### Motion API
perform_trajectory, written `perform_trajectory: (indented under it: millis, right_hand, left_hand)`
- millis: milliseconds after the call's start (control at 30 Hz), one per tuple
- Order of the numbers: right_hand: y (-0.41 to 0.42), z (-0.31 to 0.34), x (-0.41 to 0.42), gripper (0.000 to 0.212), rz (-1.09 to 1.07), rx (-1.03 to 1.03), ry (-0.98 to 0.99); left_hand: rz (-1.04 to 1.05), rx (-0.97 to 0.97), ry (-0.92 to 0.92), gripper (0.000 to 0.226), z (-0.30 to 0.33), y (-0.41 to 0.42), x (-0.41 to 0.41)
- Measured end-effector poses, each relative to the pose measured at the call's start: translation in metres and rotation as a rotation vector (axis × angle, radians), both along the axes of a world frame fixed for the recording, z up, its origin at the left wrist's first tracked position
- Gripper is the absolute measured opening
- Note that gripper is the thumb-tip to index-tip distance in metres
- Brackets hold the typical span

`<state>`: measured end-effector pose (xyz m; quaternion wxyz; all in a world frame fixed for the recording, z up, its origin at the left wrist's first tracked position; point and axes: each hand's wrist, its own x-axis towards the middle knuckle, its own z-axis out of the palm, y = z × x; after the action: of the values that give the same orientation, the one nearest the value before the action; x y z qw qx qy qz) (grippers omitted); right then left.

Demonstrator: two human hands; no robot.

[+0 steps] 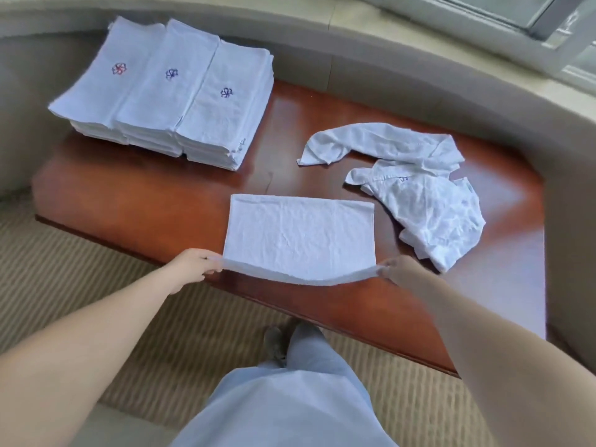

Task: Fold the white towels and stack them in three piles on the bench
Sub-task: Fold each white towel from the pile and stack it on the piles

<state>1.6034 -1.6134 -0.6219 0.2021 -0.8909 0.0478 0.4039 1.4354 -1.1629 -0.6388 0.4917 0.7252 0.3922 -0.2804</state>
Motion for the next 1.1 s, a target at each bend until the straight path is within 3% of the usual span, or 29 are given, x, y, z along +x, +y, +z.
perform_trajectory:
  millis: [167, 333, 633, 733, 800, 867, 1000, 1100]
  right_hand:
    - [0.017, 0.006, 0.053, 0.027, -0.063, 0.093, -0.168]
    - [0.037, -0.015, 0.100, 0.019, -0.255, 0.205, -0.192]
    - [0.057, -0.094, 0.169, 0.027, -0.378, 0.222, -0.069]
    - [0.060, -0.113, 0.172, 0.037, -0.410, 0.249, -0.074]
    - [0.061, -0.115, 0.166, 0.041, -0.359, 0.245, -0.184]
    - [0.068, -0.116, 0.155, 0.044, -0.264, 0.264, -0.283]
    - [0.108, -0.127, 0.121, 0.050, 0.134, 0.320, -0.471]
    - [0.139, -0.147, 0.089, 0.056, 0.378, 0.255, -0.563]
  left_hand:
    - [0.076, 0.096, -0.134, 0.013, 0.002, 0.012, 0.062]
    - [0.163, 0.124, -0.202, 0.013, -0.008, 0.017, 0.119]
    - [0.249, 0.128, -0.072, 0.024, -0.064, 0.025, 0.196]
    - [0.255, 0.208, -0.024, 0.033, -0.085, 0.022, 0.204]
    - [0.144, 0.339, -0.045, 0.041, -0.091, 0.013, 0.202]
    - [-0.108, 0.453, -0.144, 0.047, -0.095, -0.006, 0.198]
    - [-0.684, 0.508, -0.282, 0.050, -0.108, -0.068, 0.190]
    - [-0.921, 0.633, -0.298, 0.056, -0.126, -0.092, 0.186]
